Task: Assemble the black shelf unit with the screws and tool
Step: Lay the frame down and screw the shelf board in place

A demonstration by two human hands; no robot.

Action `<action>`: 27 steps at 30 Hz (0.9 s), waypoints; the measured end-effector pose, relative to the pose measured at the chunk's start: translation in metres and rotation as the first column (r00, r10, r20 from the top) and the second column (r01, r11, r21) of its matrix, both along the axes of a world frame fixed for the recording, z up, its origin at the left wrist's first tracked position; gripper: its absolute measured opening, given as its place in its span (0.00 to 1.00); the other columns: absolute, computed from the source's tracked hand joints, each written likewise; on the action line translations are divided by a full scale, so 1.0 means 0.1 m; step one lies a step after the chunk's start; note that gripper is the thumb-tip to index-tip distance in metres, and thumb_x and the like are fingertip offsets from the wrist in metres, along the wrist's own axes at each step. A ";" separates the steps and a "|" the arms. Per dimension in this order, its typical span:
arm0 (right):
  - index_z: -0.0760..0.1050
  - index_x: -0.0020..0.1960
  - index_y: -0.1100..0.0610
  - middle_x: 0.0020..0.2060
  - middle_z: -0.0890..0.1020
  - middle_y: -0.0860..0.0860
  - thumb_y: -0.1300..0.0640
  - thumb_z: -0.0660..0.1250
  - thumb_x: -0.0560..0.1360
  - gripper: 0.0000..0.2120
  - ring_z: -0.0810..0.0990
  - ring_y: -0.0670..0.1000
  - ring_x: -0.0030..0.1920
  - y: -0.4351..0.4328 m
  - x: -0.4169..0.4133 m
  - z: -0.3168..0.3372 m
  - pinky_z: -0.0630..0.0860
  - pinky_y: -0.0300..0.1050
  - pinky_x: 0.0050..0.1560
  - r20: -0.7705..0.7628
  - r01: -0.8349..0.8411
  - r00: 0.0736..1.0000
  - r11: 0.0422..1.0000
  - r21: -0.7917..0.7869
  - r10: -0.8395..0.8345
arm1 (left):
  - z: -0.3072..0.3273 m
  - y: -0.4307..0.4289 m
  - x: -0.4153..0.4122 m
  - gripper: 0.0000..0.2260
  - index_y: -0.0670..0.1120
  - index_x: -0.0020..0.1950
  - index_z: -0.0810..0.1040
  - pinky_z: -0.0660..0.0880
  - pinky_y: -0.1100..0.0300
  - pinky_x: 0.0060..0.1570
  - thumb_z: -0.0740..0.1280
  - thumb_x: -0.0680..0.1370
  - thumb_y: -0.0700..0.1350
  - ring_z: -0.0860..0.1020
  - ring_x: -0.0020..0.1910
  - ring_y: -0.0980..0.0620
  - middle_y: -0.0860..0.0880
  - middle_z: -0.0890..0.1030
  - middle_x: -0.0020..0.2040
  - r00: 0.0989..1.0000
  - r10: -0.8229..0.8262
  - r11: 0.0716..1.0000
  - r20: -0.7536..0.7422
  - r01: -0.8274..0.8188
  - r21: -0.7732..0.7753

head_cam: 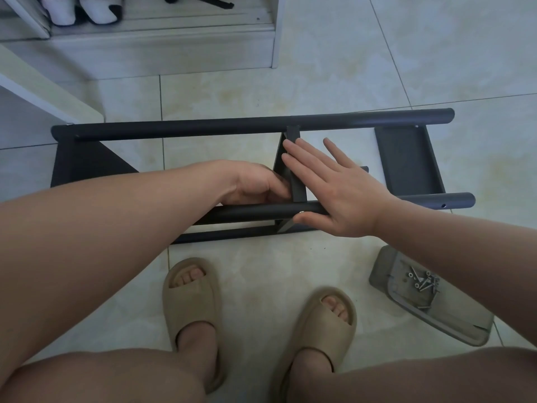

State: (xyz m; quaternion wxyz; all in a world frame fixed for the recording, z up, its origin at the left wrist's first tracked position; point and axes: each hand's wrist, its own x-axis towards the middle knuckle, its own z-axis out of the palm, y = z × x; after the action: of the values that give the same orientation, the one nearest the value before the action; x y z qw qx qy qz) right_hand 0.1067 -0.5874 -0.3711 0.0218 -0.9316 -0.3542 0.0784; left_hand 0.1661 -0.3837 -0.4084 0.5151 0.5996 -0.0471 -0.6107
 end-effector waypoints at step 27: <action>0.49 0.82 0.61 0.82 0.48 0.55 0.31 0.47 0.79 0.43 0.45 0.55 0.82 0.01 0.00 0.01 0.47 0.61 0.80 -0.003 -0.002 1.000 1.000 -0.010 0.002 | 0.09 -0.04 0.04 0.09 0.43 0.47 0.84 0.72 0.49 0.65 0.63 0.79 0.37 0.80 0.53 0.45 0.44 0.85 0.47 0.998 0.001 0.990 -0.056 0.007 0.141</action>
State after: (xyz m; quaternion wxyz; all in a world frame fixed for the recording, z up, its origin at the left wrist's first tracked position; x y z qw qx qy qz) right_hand 0.1065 -0.5865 -0.3701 0.0175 -0.9313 -0.3546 0.0813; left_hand 0.1696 -0.3875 -0.3997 0.4714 0.6172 0.0099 -0.6298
